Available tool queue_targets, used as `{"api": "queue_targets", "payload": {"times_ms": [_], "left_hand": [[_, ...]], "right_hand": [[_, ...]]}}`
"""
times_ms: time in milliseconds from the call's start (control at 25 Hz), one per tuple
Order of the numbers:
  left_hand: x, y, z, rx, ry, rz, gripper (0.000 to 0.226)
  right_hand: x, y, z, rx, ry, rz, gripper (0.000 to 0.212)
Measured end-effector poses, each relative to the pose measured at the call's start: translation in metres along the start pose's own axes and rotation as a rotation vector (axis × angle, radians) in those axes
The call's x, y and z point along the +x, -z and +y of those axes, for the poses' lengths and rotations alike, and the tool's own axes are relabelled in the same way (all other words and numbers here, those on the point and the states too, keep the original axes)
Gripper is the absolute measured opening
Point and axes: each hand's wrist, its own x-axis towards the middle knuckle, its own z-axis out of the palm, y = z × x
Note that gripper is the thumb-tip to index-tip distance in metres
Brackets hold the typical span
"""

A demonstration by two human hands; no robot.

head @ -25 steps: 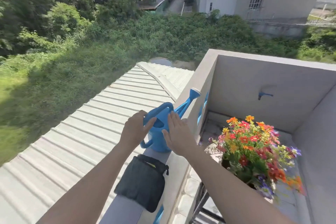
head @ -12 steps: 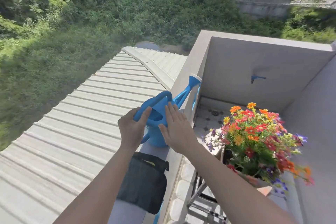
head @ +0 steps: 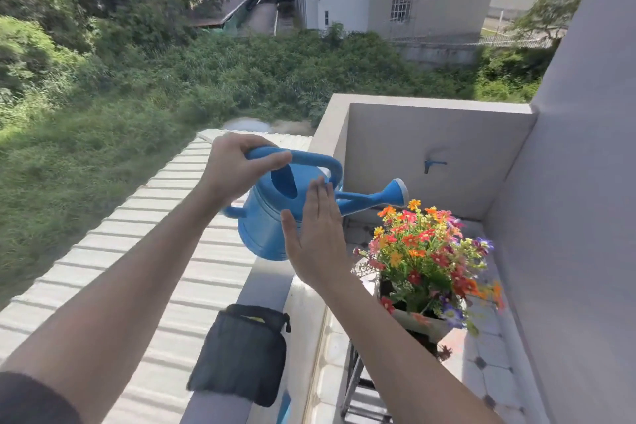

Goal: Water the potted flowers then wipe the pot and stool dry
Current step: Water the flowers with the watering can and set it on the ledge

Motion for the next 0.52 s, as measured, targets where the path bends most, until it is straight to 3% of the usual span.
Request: {"api": "queue_targets", "payload": {"times_ms": [240,520], "left_hand": [[0.019,-0.014,0.060,0.193,-0.112,-0.179,0.015],[0.030,-0.033,0.113,0.482,-0.219,-0.277,0.022]], "right_hand": [[-0.013,0.025,-0.008,0.198,-0.126,0.088,0.067],[-0.011,0.038,-0.010,0.438,-0.154,0.140,0.066]]}}
